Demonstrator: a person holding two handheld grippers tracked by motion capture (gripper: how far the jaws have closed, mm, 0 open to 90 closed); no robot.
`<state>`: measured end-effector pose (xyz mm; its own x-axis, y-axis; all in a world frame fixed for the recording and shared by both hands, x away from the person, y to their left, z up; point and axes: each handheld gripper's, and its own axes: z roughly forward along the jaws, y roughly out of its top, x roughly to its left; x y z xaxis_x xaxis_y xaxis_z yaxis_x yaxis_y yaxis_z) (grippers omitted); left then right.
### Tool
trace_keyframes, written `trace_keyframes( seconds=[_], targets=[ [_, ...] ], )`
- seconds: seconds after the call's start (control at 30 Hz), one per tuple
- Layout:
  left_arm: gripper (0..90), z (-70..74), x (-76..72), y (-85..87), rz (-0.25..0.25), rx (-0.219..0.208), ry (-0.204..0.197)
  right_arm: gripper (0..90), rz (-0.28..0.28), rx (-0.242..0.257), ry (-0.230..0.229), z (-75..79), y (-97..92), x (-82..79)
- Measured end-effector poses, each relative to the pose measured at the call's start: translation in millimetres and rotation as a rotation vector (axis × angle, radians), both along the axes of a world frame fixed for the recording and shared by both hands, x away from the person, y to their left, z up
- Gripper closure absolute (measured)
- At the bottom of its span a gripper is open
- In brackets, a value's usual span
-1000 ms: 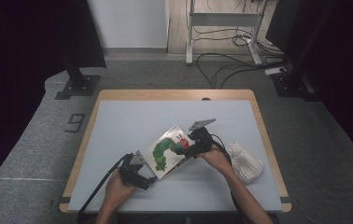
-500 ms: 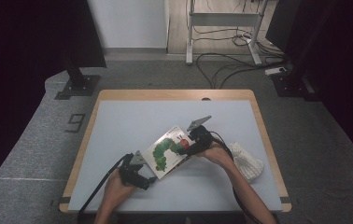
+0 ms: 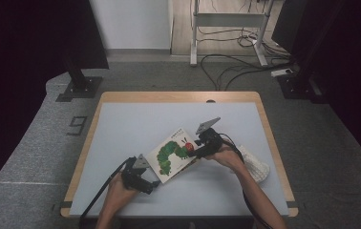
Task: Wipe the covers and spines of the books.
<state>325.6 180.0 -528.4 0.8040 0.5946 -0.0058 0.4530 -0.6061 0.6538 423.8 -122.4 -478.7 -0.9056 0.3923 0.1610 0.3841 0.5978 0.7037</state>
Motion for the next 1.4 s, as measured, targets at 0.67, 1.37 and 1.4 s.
trace_keyframes(
  seconds=[0.67, 1.37, 1.4],
  targets=[
    [0.4, 12.6, -0.5, 5.5, 0.062, -0.048, 0.003, 59.0, -0.008, -0.008, -0.055, -4.1, -17.5, -18.9],
    [20.4, 29.6, 2.0, -15.4, 0.039, -0.094, -0.031, 61.6, -0.038, 0.015, -0.053, -17.1, -33.8, -31.6],
    [21.8, 30.8, 1.7, -15.9, 0.038, -0.099, -0.033, 61.5, -0.035, 0.012, -0.054, -17.6, -34.3, -31.6]
  ],
)
